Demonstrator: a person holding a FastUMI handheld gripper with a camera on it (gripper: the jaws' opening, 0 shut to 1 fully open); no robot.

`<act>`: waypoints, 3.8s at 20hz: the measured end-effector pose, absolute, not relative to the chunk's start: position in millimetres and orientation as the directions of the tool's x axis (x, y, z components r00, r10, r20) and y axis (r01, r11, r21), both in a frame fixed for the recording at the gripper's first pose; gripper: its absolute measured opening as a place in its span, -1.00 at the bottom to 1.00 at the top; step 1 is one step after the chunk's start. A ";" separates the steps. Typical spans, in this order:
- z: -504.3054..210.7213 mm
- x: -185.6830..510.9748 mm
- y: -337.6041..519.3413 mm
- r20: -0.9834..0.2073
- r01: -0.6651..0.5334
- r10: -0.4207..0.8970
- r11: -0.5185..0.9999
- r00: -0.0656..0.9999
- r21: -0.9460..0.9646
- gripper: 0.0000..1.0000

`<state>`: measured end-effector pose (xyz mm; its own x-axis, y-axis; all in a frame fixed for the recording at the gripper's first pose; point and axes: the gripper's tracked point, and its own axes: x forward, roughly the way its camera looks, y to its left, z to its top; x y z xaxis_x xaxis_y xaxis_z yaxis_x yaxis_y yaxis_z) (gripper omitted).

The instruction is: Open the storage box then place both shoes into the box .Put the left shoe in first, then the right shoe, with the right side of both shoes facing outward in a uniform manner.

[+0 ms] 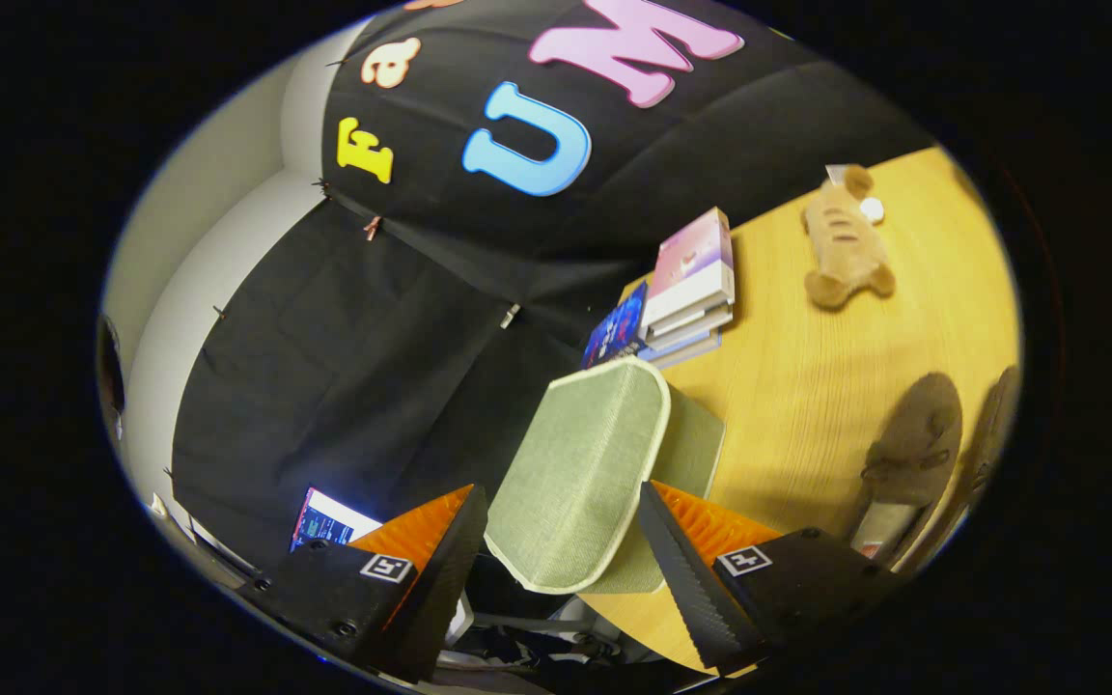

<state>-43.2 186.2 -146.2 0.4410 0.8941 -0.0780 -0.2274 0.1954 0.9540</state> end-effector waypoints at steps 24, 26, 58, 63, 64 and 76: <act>-198.3 -57.9 278.1 0.200 0.115 0.943 -0.237 0.264 0.965 0.50; -195.9 -59.6 269.5 0.211 0.103 0.941 -0.246 0.264 0.964 0.07; 45.5 -32.8 392.6 0.235 -0.305 0.941 -0.155 0.245 0.940 -0.88; 52.9 -35.2 443.9 0.234 -0.297 0.953 -0.171 0.192 0.940 -0.88; 51.6 -36.0 452.7 0.227 -0.294 0.955 -0.165 0.190 0.941 -0.88; 36.3 -48.5 464.1 0.115 -0.370 0.969 -0.027 0.219 0.928 0.79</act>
